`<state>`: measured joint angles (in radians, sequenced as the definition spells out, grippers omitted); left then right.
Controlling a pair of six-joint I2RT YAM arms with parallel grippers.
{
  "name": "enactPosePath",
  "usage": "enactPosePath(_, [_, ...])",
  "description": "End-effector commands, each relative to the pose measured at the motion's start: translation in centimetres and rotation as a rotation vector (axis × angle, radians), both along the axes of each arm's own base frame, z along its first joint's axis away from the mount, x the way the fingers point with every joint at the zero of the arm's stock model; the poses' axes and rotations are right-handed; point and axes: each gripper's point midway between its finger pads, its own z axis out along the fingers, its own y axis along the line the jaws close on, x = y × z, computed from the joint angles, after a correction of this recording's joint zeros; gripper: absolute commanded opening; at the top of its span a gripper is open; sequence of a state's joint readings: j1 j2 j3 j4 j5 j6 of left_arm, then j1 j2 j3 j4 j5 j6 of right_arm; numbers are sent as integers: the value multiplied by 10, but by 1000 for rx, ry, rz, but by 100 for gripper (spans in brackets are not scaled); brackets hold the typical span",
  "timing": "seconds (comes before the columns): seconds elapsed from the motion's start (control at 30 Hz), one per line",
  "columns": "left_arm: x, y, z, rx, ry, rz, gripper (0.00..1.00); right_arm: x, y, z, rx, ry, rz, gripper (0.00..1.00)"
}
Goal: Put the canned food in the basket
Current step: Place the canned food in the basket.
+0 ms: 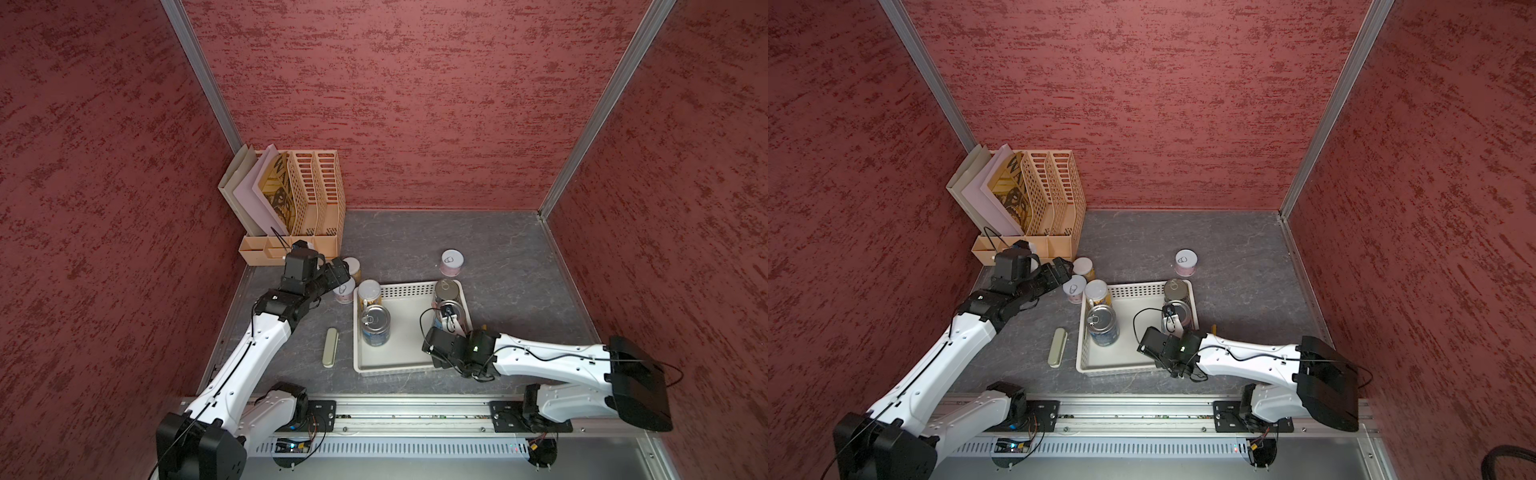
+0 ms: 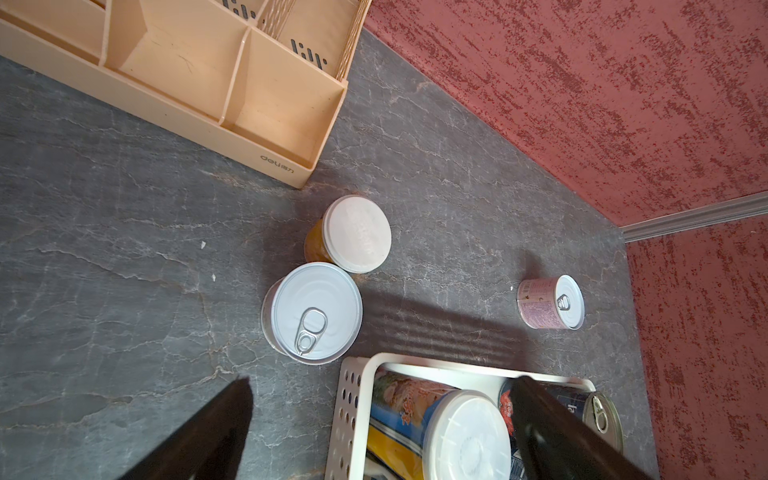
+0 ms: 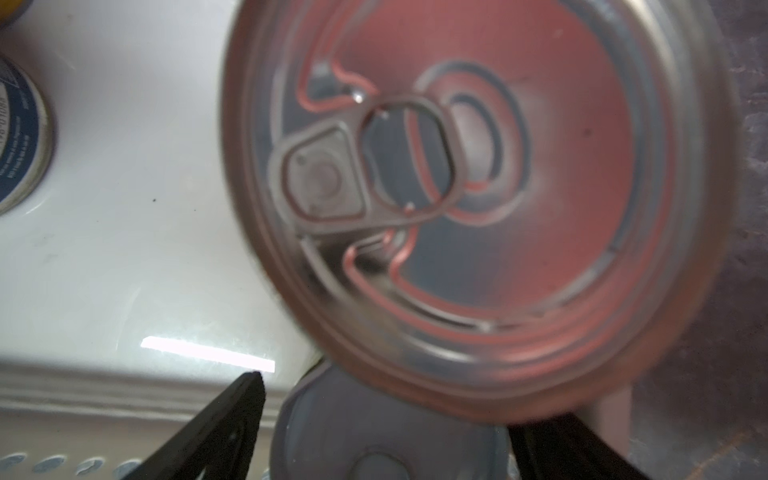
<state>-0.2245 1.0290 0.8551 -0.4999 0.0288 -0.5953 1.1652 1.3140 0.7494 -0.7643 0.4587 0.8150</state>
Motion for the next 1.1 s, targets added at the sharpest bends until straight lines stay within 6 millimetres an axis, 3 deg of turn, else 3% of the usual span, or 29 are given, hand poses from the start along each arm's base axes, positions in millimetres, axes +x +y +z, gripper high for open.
enactPosePath(0.0, [4, 0, 13, -13, -33, -1, 100, -8, -25, -9, -97, 25, 21, 98])
enactPosePath(0.3, [5, 0, 12, -11, -34, -1, 100, -11, -26, 10, -19, -3, 30, 98])
enactPosePath(0.67, [8, -3, 6, -12, -16, -12, 100, -11, -25, 55, 67, -53, 61, 98])
enactPosePath(0.8, [13, -4, -1, -5, 11, -10, 100, -2, -20, 99, 104, -130, 78, 98])
enactPosePath(1.07, [33, -1, -15, 49, 48, 1, 100, 33, 25, 206, 227, -359, 156, 98])
